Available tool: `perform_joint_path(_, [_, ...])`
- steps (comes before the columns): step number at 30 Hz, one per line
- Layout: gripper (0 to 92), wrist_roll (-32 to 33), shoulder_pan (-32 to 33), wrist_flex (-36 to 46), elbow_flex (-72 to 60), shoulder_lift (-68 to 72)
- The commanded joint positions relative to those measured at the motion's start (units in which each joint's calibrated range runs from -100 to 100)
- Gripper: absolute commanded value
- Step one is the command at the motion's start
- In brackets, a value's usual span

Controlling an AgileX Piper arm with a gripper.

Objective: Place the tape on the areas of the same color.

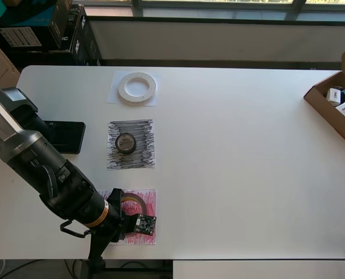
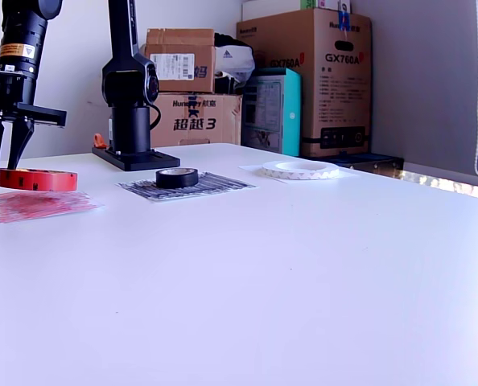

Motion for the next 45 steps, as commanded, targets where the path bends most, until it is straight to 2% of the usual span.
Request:
perform_joint_path(1, [15.4, -0.8, -0.2, 0.6, 0.4, 0.3])
perform_joint_path(6, [41.6, -0.9, -0.3, 0.6, 0.3, 0.3])
perform_joint_path(9, [48.8, -0.9, -0.3, 0.6, 0.4, 0.3])
perform_joint_path(21, [49.3, -0.9, -0.1, 1.2, 0.3, -0.7])
perform_joint_path(24, [49.3, -0.9, 0.8, 1.5, 1.2, -4.8])
perform_joint_path(35, [49.3, -0.1, 10.7, 1.5, 15.3, -39.7])
perform_joint_path(41, [49.3, 7.7, 18.2, 1.5, 17.1, -58.7])
perform_joint_path(45, [49.3, 9.6, 24.4, 1.5, 17.6, -69.7])
